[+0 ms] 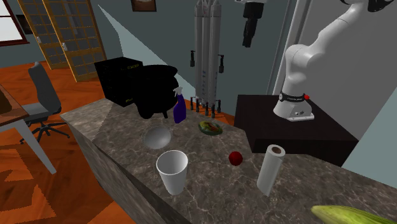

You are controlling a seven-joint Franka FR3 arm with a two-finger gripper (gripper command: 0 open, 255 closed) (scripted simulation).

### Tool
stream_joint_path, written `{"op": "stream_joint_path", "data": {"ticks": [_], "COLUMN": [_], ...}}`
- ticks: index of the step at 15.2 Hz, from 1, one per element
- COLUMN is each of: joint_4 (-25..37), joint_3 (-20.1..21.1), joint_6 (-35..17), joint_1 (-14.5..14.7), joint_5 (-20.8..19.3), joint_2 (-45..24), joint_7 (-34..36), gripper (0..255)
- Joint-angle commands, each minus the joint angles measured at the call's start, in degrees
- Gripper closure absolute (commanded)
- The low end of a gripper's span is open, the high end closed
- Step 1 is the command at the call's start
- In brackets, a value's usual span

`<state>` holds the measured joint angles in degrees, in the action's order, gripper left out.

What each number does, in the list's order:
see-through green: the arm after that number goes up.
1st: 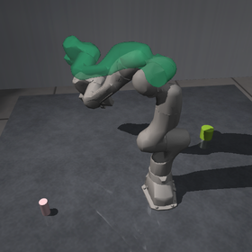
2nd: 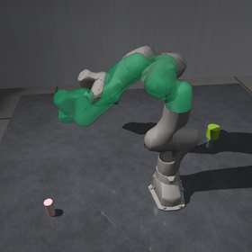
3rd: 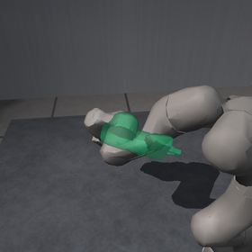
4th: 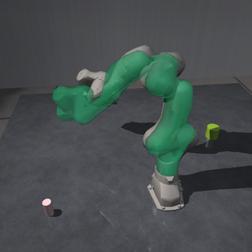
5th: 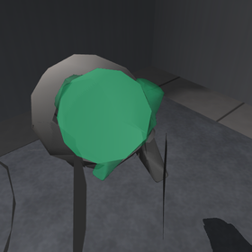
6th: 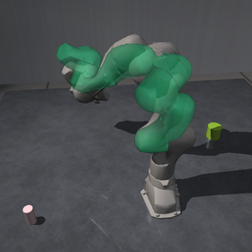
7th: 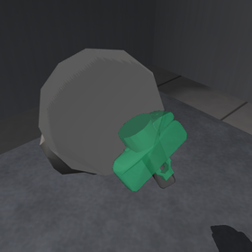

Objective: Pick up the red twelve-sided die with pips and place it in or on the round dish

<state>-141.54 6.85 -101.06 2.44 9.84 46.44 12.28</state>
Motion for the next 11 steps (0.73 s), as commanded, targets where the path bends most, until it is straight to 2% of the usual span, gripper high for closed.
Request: {"op": "stream_joint_path", "data": {"ticks": [1, 11], "joint_4": [-3.4, -12.1], "joint_3": [1.7, 11.2], "joint_6": [-3.9, -22.7], "joint_1": [0.7, 3.7], "joint_5": [0.9, 5.1], "joint_2": [-0.5, -11.5], "joint_7": [0.8, 5.7], "gripper": [0, 0]}}
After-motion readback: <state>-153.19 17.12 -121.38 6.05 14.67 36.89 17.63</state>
